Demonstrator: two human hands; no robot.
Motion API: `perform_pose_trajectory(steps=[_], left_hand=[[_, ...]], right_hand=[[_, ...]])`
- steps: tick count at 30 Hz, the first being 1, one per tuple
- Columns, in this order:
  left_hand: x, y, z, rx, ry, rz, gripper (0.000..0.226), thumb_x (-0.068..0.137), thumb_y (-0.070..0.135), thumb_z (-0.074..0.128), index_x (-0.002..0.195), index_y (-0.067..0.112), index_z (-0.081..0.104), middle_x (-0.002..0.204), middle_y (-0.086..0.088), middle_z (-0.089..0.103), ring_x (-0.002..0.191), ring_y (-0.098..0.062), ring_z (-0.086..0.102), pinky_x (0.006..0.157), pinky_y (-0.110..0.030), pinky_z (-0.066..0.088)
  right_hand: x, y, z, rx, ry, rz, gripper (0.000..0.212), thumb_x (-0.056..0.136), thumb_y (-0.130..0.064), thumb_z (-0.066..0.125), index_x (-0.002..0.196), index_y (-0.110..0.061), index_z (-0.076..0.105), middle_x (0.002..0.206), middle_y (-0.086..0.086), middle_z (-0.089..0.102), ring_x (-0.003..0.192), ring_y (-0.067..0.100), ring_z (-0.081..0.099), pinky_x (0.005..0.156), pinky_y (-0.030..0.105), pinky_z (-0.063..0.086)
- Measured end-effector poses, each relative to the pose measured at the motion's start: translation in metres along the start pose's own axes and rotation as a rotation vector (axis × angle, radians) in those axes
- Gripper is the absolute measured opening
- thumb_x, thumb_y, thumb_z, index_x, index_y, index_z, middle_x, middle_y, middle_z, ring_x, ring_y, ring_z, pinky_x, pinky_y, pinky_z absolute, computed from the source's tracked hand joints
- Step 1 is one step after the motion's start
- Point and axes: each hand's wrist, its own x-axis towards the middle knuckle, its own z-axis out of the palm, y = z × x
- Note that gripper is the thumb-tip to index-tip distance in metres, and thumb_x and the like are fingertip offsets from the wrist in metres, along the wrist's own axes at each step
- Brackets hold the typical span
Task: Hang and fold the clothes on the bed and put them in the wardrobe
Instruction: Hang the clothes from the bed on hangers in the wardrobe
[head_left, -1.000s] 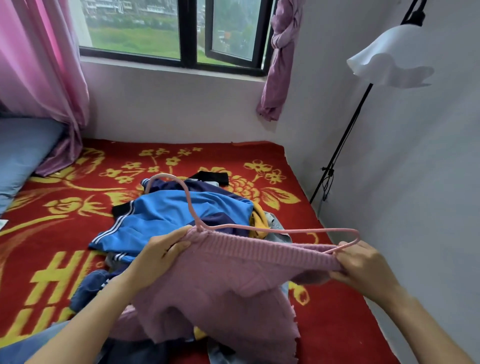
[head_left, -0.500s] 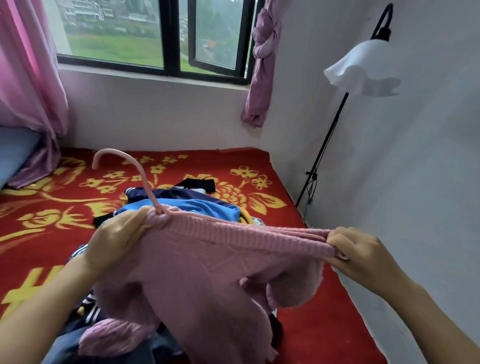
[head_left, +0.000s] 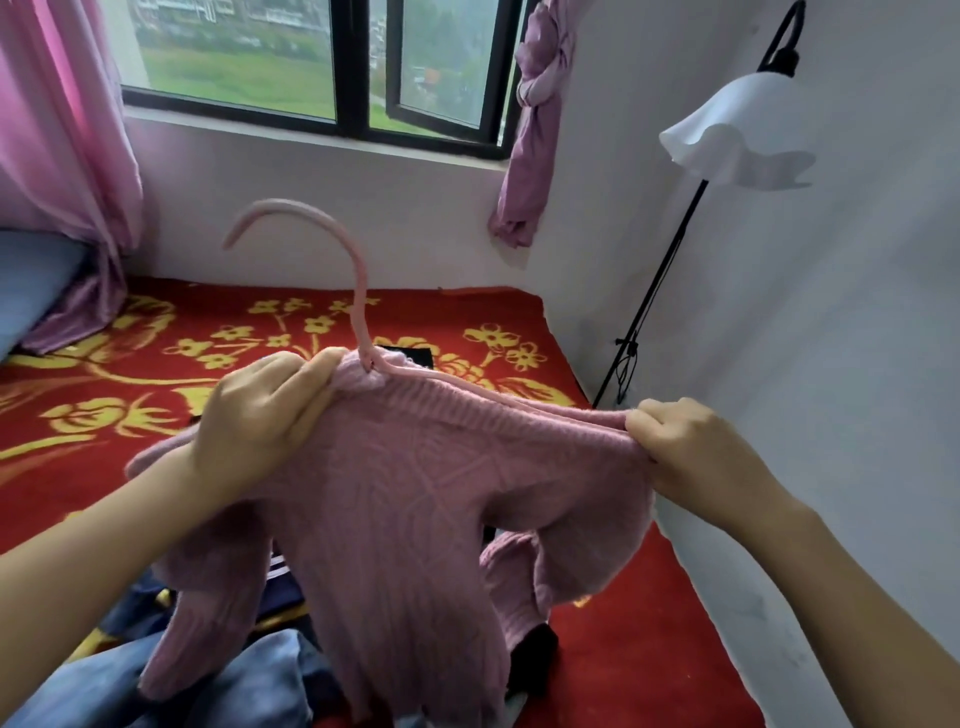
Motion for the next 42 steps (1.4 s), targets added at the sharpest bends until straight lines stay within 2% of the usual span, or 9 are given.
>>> perform_pose_trajectory(steps=[4, 11, 15, 19, 24, 31, 34, 38, 42], left_hand=[[0.011, 0.040, 0.019, 0.022, -0.145, 0.255, 0.023, 0.092, 0.007, 0.046, 0.114, 0.006, 0.052, 0.058, -0.007, 0.051, 0.058, -0.020, 0.048, 0.045, -0.033, 0.043], [0.011, 0.000, 0.004, -0.227, -0.277, -0.237, 0.046, 0.093, 0.033, 0.047, 0.102, -0.008, 0.066, 0.092, -0.019, 0.070, 0.082, -0.022, 0.066, 0.079, -0.017, 0.044], [0.014, 0.013, 0.014, -0.309, -0.281, -0.301, 0.028, 0.077, 0.010, 0.065, 0.099, -0.006, 0.068, 0.093, -0.014, 0.071, 0.090, 0.001, 0.055, 0.082, 0.000, 0.035], [0.012, 0.014, 0.009, -0.363, -0.234, -0.395, 0.030, 0.075, 0.014, 0.066, 0.100, -0.001, 0.070, 0.091, 0.003, 0.067, 0.084, 0.010, 0.054, 0.077, 0.001, 0.036], [0.011, 0.017, 0.005, -0.427, -0.266, -0.435, 0.030, 0.077, 0.002, 0.072, 0.106, 0.003, 0.069, 0.093, 0.017, 0.061, 0.082, 0.028, 0.051, 0.076, 0.005, 0.035], [-0.006, 0.007, -0.011, -0.485, -0.346, -0.663, 0.034, 0.078, 0.005, 0.071, 0.105, 0.025, 0.064, 0.076, 0.044, 0.060, 0.074, 0.020, 0.057, 0.068, 0.002, 0.038], [-0.011, 0.014, -0.005, -0.534, -0.278, -0.729, 0.039, 0.079, -0.002, 0.068, 0.108, 0.023, 0.063, 0.080, 0.037, 0.063, 0.078, 0.024, 0.055, 0.073, 0.003, 0.037], [0.002, 0.031, 0.005, -0.556, -0.304, -0.615, 0.033, 0.077, -0.003, 0.069, 0.108, 0.008, 0.068, 0.081, 0.042, 0.061, 0.080, 0.023, 0.055, 0.075, 0.000, 0.038], [0.012, 0.031, 0.002, -0.547, -0.312, -0.541, 0.031, 0.077, -0.003, 0.069, 0.108, 0.001, 0.068, 0.080, 0.048, 0.055, 0.083, 0.025, 0.053, 0.076, 0.002, 0.035]], right_hand=[[0.028, -0.066, 0.007, 0.441, 0.106, -0.095, 0.004, 0.065, -0.004, 0.055, 0.062, -0.002, 0.054, 0.065, 0.010, 0.059, 0.059, 0.022, 0.051, 0.055, 0.029, 0.040], [0.021, -0.026, 0.032, 0.712, 0.110, 0.316, 0.017, 0.068, 0.014, 0.069, 0.072, 0.003, 0.057, 0.076, -0.001, 0.048, 0.067, 0.008, 0.043, 0.062, 0.013, 0.036], [0.027, -0.036, 0.049, 0.719, 0.066, 0.305, 0.026, 0.066, 0.009, 0.073, 0.086, -0.003, 0.061, 0.100, 0.004, 0.048, 0.080, 0.008, 0.049, 0.072, 0.010, 0.041], [0.016, -0.018, 0.060, 0.837, -0.304, 0.471, 0.063, 0.070, -0.018, 0.082, 0.125, -0.018, 0.051, 0.122, -0.002, 0.051, 0.110, 0.014, 0.051, 0.095, 0.027, 0.042], [0.013, -0.017, 0.072, 0.850, -0.294, 0.578, 0.019, 0.072, -0.028, 0.079, 0.077, -0.037, 0.063, 0.071, -0.019, 0.062, 0.074, 0.007, 0.058, 0.071, 0.032, 0.046], [0.010, 0.009, 0.060, 0.971, -0.239, 0.562, 0.029, 0.070, -0.014, 0.080, 0.086, -0.035, 0.068, 0.072, -0.036, 0.063, 0.076, -0.019, 0.058, 0.069, 0.000, 0.040], [0.022, 0.006, 0.062, 0.866, -0.311, 0.520, 0.024, 0.073, -0.023, 0.079, 0.078, -0.041, 0.064, 0.072, -0.030, 0.060, 0.075, -0.009, 0.059, 0.072, 0.015, 0.044], [0.048, -0.028, 0.061, 0.783, -0.391, 0.309, 0.017, 0.078, -0.035, 0.070, 0.075, -0.021, 0.061, 0.077, -0.007, 0.064, 0.078, 0.018, 0.061, 0.074, 0.038, 0.048], [0.059, -0.035, 0.062, 0.901, -0.316, 0.272, 0.016, 0.079, -0.030, 0.071, 0.072, -0.020, 0.061, 0.073, -0.008, 0.063, 0.069, 0.005, 0.052, 0.071, 0.035, 0.047]])
